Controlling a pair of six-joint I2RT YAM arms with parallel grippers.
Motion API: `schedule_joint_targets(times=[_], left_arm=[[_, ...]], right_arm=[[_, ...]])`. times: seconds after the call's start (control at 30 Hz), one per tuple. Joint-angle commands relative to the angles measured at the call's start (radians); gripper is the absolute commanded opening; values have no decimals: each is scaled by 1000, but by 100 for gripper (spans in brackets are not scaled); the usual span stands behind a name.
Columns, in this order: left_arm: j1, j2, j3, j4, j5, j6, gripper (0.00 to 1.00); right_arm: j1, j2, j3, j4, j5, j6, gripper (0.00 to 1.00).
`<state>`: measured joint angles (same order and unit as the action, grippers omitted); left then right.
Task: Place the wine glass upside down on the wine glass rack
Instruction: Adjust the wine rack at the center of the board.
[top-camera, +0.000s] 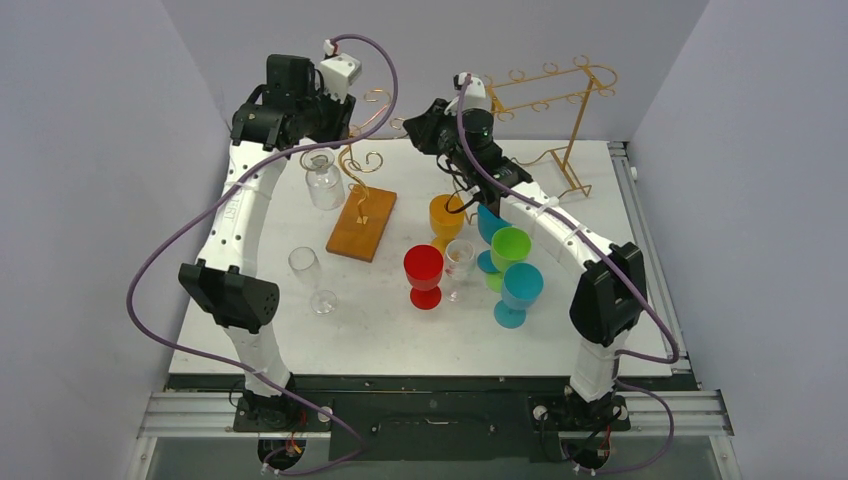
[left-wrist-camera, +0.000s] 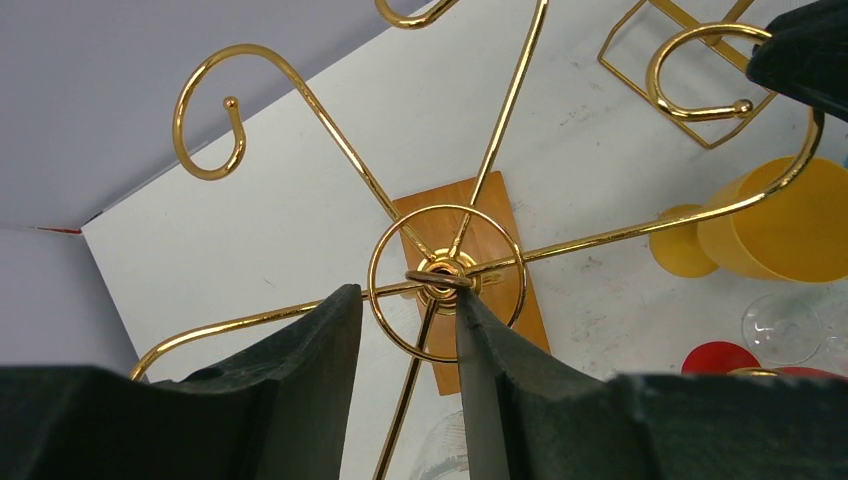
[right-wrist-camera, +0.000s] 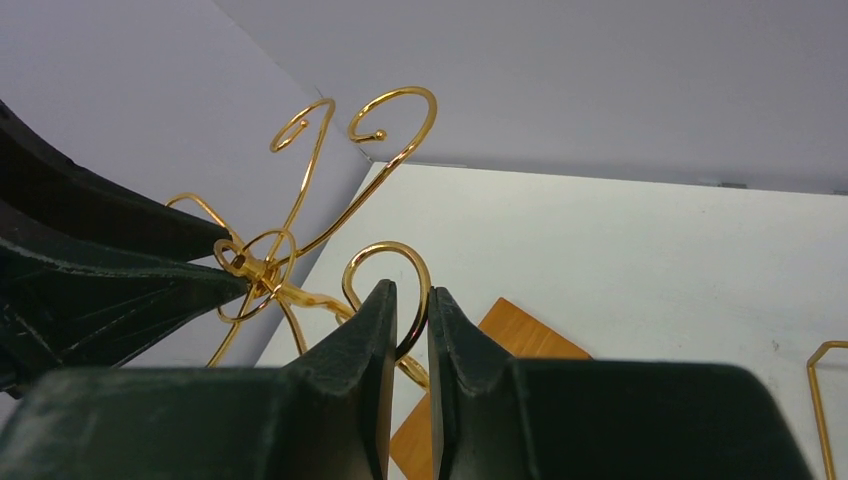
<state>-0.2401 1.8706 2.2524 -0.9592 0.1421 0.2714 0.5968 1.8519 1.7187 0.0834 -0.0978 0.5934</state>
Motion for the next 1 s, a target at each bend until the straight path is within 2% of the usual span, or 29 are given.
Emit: schedule_joint_targets(times=[0.0, 0.47, 0.67, 0.83, 0.97], left_arm=[[38, 18, 61, 123, -86, 44, 36], [43, 6, 53, 135, -92, 53, 38], [42, -27, 36, 129, -77, 40, 59], [45, -56, 40, 100, -40, 30, 68], [53, -70, 59, 79, -11, 9, 75]], right_arm=[[81, -60, -90, -115, -109, -11, 0], [104, -100, -158, -125, -109, 10, 1], [71, -102, -106, -175, -124, 8, 17], [55, -141, -86, -230, -115, -23, 41], [56, -186, -92, -278, -88, -66, 52]])
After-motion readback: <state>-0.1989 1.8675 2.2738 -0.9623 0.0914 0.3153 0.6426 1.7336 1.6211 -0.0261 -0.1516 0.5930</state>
